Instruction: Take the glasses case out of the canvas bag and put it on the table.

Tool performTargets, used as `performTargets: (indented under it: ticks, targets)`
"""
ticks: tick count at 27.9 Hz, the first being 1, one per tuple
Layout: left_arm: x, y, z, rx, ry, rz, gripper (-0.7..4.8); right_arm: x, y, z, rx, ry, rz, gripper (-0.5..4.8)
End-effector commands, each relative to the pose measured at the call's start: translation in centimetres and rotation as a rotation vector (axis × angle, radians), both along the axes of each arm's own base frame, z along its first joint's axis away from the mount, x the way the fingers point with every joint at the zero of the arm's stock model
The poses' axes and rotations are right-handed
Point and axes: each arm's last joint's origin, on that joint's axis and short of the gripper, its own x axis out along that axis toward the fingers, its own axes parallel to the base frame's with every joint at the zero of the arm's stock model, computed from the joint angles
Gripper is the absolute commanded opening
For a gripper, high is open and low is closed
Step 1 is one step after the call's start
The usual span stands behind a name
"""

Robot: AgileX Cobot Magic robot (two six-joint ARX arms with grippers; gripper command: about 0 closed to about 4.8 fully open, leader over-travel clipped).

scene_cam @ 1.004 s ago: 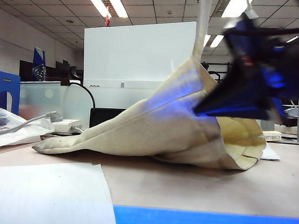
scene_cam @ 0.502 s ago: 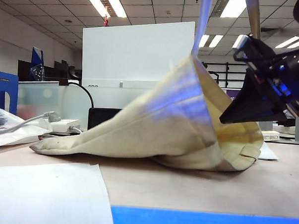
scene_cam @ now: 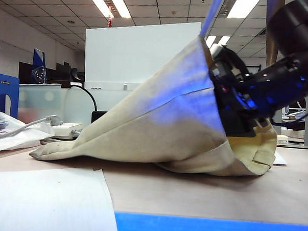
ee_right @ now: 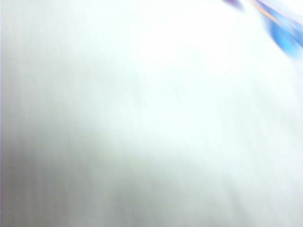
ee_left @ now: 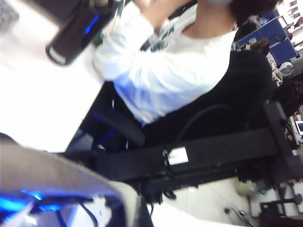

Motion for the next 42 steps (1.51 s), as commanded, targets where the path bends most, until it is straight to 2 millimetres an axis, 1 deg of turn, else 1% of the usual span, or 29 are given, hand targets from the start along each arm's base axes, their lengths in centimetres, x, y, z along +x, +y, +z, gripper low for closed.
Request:
performTargets:
  ticks: [1, 2, 4, 5, 8, 9, 12, 13, 15, 16, 17, 18, 19, 20, 21, 24, 25, 26, 27, 28, 29, 30, 31, 33, 35, 36, 39, 41, 42]
  targets:
    - [-0.9, 0.6, -0.1, 0.04, 0.025, -0.043, -0.05, 1.2, 0.3, 0.8, 0.013, -0.041, 0.0, 2.23]
    - [-0.9, 0.7, -0.2, 0.048, 0.032, -0.053, -0.05, 1.5, 0.4, 0.9, 0.01, -0.048, -0.001, 2.34]
    - [-1.3, 0.4, -0.2, 0.046, 0.029, -0.068, -0.05, 2.3, 0.9, 0.5, -0.032, -0.043, -0.047, 3.65]
    - [-1.7, 0.1, -0.1, 0.04, 0.023, -0.08, -0.05, 2.7, 1.2, -0.1, -0.047, -0.014, -0.048, 4.54]
    - [-1.9, -0.1, -0.1, 0.032, 0.021, -0.096, -0.05, 3.6, 2.2, -2.0, -0.092, 0.067, -0.038, 4.62]
    - [-2.0, -0.2, -0.1, 0.032, 0.02, -0.097, -0.05, 4.0, 2.6, -3.0, -0.122, 0.088, -0.053, 4.63]
    - [-2.1, -0.2, 0.0, 0.029, 0.022, -0.104, -0.05, 4.7, 3.2, -4.3, -0.166, 0.14, -0.055, 4.63]
    - [-2.1, -0.2, 0.0, 0.026, 0.025, -0.109, -0.05, 4.7, 3.7, -5.0, -0.234, 0.142, -0.078, 4.79]
    - [-2.1, -0.2, 0.0, 0.024, 0.02, -0.113, -0.05, 4.7, 4.8, -5.9, -0.306, 0.122, -0.056, 4.79]
    - [-2.1, -0.2, 0.0, 0.022, 0.019, -0.117, -0.05, 4.8, 5.2, -6.1, -0.312, 0.126, -0.047, 4.79]
    - [-2.1, -0.2, 0.0, 0.02, 0.014, -0.12, -0.05, 4.8, 6.2, -6.5, -0.329, 0.128, -0.03, 4.79]
    - [-2.1, -0.2, 0.0, 0.021, 0.013, -0.12, -0.05, 4.8, 6.8, -6.7, -0.339, 0.126, -0.023, 4.79]
    - [-2.1, -0.2, 0.0, 0.021, 0.013, -0.12, -0.05, 4.6, 7.8, -7.0, -0.369, 0.117, -0.021, 3.77]
    - [-2.1, -0.2, -0.1, 0.023, 0.01, -0.117, -0.05, 4.5, 8.1, -7.0, -0.369, 0.115, -0.01, 3.1]
    - [-2.0, -0.1, -0.1, 0.022, 0.002, -0.115, -0.05, 4.2, 8.7, -6.9, -0.365, 0.104, 0.005, 2.27]
    - [-1.1, 0.4, -0.2, 0.051, -0.078, -0.037, -0.05, 3.7, 8.6, -5.7, -0.377, 0.111, 0.005, 2.27]
    - [0.0, 1.0, -0.3, 0.104, -0.132, 0.081, -0.05, 3.4, 8.2, -4.5, -0.397, 0.115, -0.009, 2.28]
    - [0.7, 1.4, -0.4, 0.123, -0.16, 0.138, -0.05, 3.1, 8.0, -3.8, -0.413, 0.111, -0.024, 2.29]
    - [2.4, 2.6, -0.3, 0.158, -0.226, 0.263, -0.05, 2.8, 7.6, -2.4, -0.44, 0.082, -0.029, 2.29]
    - [3.2, 3.2, -0.3, 0.172, -0.255, 0.317, -0.05, 2.5, 7.4, -1.5, -0.453, 0.059, -0.023, 2.29]
    - [5.1, 4.7, -0.1, 0.2, -0.31, 0.453, -0.05, 2.0, 7.0, 0.2, -0.455, 0.029, -0.033, 2.29]
    - [6.2, 5.8, 0.0, 0.208, -0.334, 0.524, -0.05, 1.7, 6.8, 1.0, -0.449, 0.019, -0.036, 2.29]
    - [8.2, 8.0, 0.3, 0.206, -0.365, 0.633, -0.05, 1.1, 6.4, 2.6, -0.432, -0.007, -0.042, 2.29]
    - [10.1, 10.4, 0.5, 0.206, -0.385, 0.739, -0.05, 0.4, 5.9, 4.1, -0.427, -0.023, -0.052, 2.29]
    - [11.7, 12.5, 0.6, 0.224, -0.412, 0.85, -0.05, -0.4, 5.4, 5.2, -0.445, -0.029, -0.065, 2.29]
    - [12.7, 14.1, 0.7, 0.24, -0.431, 0.929, -0.05, -0.9, 5.0, 5.7, -0.467, -0.03, -0.063, 2.29]
    - [14.7, 17.6, 0.6, 0.284, -0.468, 1.106, -0.05, -2.3, 4.0, 6.6, -0.53, -0.005, -0.063, 2.29]
    - [15.9, 19.7, 0.2, 0.311, -0.468, 1.179, -0.05, -3.0, 3.3, 6.9, -0.582, 0.01, -0.085, 2.3]
    - [16.9, 21.4, -0.5, 0.338, -0.448, 1.216, -0.05, -3.4, 2.7, 7.2, -0.616, 0.019, -0.112, 2.3]
